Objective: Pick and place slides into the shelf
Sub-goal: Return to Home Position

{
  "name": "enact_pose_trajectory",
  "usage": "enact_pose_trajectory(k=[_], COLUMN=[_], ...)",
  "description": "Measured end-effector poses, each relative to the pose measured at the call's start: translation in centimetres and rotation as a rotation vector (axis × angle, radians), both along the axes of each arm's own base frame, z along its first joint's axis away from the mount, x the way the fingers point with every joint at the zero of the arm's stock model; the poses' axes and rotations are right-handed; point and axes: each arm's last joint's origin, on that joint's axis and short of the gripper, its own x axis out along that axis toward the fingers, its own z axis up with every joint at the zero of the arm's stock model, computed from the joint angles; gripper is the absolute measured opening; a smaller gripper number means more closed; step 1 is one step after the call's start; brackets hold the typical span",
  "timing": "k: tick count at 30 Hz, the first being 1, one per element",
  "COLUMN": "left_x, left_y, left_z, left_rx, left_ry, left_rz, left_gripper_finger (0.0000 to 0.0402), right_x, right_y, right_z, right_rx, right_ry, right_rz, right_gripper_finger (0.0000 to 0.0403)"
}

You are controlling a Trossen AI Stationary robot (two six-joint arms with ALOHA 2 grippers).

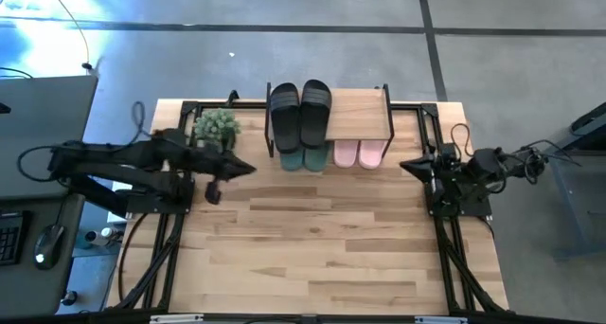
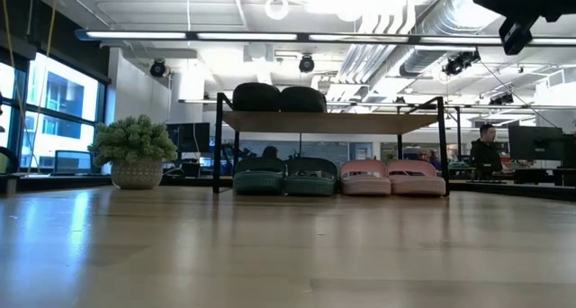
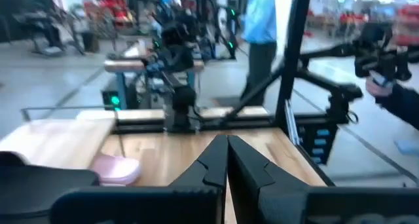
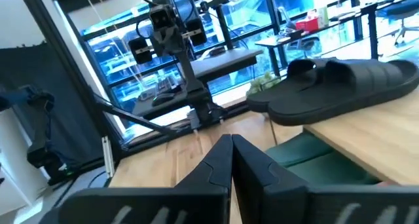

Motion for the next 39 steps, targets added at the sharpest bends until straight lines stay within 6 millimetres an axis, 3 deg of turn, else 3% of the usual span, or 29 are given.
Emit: enact_pose_trajectory(k=[9, 17, 23, 31, 36, 39], left_x=[-7.2, -11.2, -12.8, -14.1, -13.4, -12.3], left_y=[-0.5, -0.7, -0.7, -0.8, -0.7, -0.7], left_z=[-0.6, -1.1, -1.6, -2.3, -3.3, -4.5], left_rx=[-0.032, -0.061, -0.078, -0.085, -0.09, -0.113], left_ry=[-0.225, -0.286, -0.295, -0.282, -0.255, -0.276], left_rz=[0.078, 0.132, 0.171, 0.19, 0.198, 0.18], left_gripper_finger=[0.0, 0.0, 0.0, 0.0, 0.0, 0.0], right_x=[-1.4, -2.3, -3.4, -3.3, -1.5, 0.1], right_y=[-0.5, -0.8, -1.2, -1.0, -0.3, 0.5], right_z=[0.4, 1.8, 3.6, 3.6, 2.0, -0.3], right_rx=[-0.008, -0.047, -0.05, -0.024, -0.016, -0.011], right_ry=[-0.008, -0.033, -0.083, -0.104, -0.164, -0.205], right_rz=[-0.018, -0.024, -0.02, 0.026, 0.077, 0.155], right_gripper_finger=[0.0, 0.0, 0.0, 0.0, 0.0, 0.0])
